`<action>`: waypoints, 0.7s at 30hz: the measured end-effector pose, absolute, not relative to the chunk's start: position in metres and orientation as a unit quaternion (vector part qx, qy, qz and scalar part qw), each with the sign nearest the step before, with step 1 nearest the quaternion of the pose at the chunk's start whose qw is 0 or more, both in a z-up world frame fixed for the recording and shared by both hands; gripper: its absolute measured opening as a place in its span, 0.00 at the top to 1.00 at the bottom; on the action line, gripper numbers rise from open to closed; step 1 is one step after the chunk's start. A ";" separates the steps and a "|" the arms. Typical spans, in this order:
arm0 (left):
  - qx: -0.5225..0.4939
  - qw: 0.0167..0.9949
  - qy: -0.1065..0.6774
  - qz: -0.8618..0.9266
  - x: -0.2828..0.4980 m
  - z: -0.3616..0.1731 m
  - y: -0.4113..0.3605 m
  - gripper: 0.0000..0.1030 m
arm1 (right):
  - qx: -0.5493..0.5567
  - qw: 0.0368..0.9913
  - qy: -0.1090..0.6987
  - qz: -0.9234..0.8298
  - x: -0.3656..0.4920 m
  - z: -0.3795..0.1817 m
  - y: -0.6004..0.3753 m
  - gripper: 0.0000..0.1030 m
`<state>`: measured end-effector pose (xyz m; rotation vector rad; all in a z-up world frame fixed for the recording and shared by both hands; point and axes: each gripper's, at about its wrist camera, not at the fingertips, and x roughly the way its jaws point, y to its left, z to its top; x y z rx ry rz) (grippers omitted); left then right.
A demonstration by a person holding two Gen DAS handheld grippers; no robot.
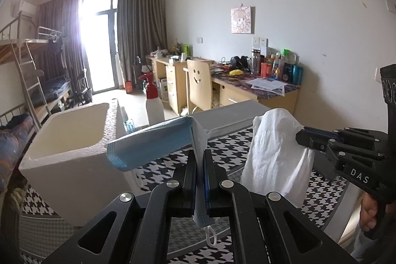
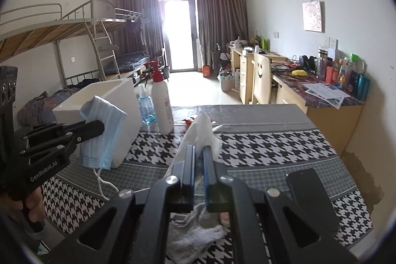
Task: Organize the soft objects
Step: 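Carry the blue mask with the left gripper while the right gripper carries the tissue toward the foam box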
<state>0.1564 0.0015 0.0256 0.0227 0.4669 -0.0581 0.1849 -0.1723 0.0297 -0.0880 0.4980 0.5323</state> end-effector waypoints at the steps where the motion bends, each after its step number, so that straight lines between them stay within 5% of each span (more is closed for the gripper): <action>1: 0.011 0.973 0.231 -0.029 0.157 0.026 0.002 0.95 | -0.044 0.934 0.243 0.260 0.184 0.030 -0.170 0.92; 21: 0.020 0.981 0.193 -0.018 0.161 0.056 0.033 0.95 | -0.063 0.936 0.220 0.266 0.191 0.053 -0.123 0.92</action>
